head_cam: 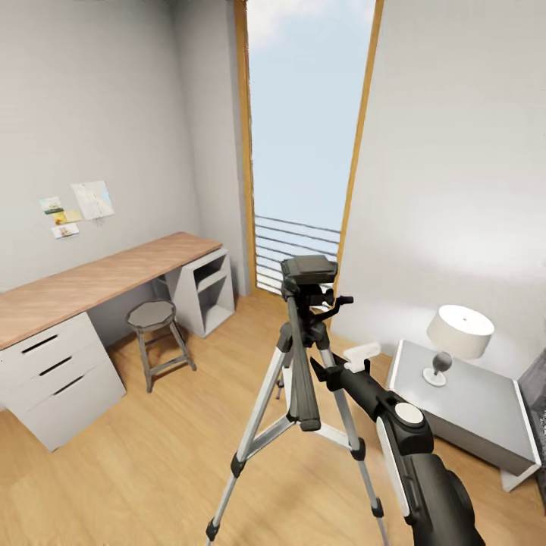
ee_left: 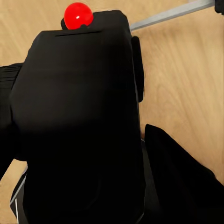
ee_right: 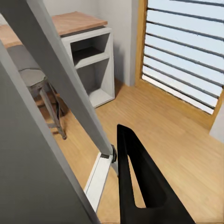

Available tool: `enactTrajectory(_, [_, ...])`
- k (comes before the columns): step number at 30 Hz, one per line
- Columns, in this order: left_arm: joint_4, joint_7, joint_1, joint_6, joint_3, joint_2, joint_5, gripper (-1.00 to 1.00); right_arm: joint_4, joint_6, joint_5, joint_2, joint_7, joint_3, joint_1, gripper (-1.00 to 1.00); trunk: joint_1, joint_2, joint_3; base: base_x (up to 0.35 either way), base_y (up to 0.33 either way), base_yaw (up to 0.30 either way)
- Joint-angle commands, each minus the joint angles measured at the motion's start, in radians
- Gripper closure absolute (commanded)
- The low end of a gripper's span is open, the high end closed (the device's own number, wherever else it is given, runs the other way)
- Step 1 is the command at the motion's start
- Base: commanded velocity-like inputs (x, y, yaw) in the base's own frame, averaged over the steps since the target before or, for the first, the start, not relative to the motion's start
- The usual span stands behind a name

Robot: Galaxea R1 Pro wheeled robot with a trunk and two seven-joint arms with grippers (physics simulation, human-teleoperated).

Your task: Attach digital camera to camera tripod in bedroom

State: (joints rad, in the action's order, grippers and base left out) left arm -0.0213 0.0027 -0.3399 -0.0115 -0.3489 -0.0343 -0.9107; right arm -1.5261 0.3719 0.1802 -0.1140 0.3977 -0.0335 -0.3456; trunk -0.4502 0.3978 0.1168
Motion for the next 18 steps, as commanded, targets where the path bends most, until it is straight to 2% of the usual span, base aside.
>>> enactTrajectory(1, [0.0,0.0,-0.001,-0.001,-0.009,0.0,-0.007,1.0,-0.002,0.003,0.007,-0.001,0.01,-0.003,-0.001,1.0,0.0,0.002,0.002,-0.345,0.0,0.0])
enactTrajectory(11, [0.0,0.0,-0.001,-0.001,-0.009,-0.001,-0.007,1.0,-0.002,0.001,0.008,-0.001,0.01,-0.003,-0.001,1.0,0.0,0.002,0.002,-0.335,0.0,0.0])
enactTrajectory(18, [0.0,0.0,-0.001,-0.001,-0.009,-0.002,-0.007,1.0,0.002,0.0,0.006,-0.001,0.012,-0.004,-0.001,1.0,0.0,0.002,0.002,-0.108,0.0,0.0])
